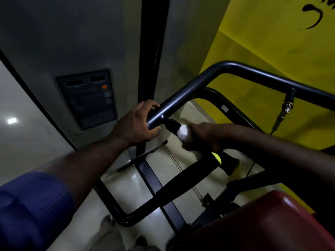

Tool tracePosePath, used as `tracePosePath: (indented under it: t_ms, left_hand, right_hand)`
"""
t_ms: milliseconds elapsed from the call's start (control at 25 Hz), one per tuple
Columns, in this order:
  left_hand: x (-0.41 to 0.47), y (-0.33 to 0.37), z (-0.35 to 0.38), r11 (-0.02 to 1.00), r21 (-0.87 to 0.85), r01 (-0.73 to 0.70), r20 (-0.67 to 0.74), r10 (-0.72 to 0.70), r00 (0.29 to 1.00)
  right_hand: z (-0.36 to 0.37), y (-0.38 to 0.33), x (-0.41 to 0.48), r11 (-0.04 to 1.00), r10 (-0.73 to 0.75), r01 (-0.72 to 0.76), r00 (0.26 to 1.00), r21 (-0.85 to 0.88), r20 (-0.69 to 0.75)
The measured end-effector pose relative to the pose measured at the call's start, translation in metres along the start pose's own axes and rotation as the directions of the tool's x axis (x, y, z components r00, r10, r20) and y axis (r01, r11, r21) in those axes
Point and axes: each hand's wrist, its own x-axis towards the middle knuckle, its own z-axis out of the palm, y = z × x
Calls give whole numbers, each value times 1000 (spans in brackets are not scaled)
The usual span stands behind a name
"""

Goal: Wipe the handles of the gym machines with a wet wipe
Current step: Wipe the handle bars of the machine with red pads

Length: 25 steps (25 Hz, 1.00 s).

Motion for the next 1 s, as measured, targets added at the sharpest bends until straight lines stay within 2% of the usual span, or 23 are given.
tracePosePath:
  t_ms: [120,160,240,320,360,400,520,640,720,800,840,880,920,960,1000]
  left_hand:
    - [1,-3,1,1000,4,-3,4,3,1000]
    - [2,-3,1,1000,-3,-2,8,2,1000]
    - [2,-3,3,1000,-9,-9,4,9,1000]
    - [2,-4,3,1000,-11,-17,0,17,1000]
    - [3,-4,3,1000,-17,-19,0,19,1000]
    - [2,-5,3,1000,-20,-17,2,17,1000]
    - [2,-6,2,1000,-19,-11,7,11,1000]
    - [4,-7,3,1000,-20,0,15,0,1000]
    - [4,-5,4,1000,-15,-4,12,4,1000]
    - [4,-5,4,1000,-21,-8,13,9,1000]
    - [3,-4,3,1000,-24,-11,11,11,1000]
    - [3,-4,2,1000,-24,-13,8,14,1000]
    - [2,-3,2,1000,-24,-15,5,15,1000]
    - [2,-3,2,1000,-18,-16,2,16,1000]
    - [2,-4,2,1000,-9,-13,3,13,1000]
  right_hand:
    - [-5,10,-9,999,48,-44,986,-25,159]
    - [-6,2,-3,999,31,-32,990,5,139]
    - [-5,-23,21,984,33,-42,998,172,54]
    - [-2,-39,38,922,68,-66,998,381,7]
    - [-4,-41,34,911,89,-85,996,403,10]
    - [-4,-32,27,930,113,-116,993,348,29]
    - [-6,2,-20,990,144,-143,982,-18,123]
    - [-5,1,-26,974,197,-187,978,-128,68]
    - [-4,-18,0,976,91,-91,996,-198,-9]
    - [1,-42,29,964,-47,-2,983,-264,-179]
    - [2,-48,36,977,-61,8,968,-214,-242]
    - [3,-43,37,998,-28,17,980,-57,-197]
    - [2,-33,35,985,51,-35,994,168,-93]
    - [2,-19,29,912,121,-153,987,380,108]
    - [3,-3,19,794,91,-291,925,535,368]
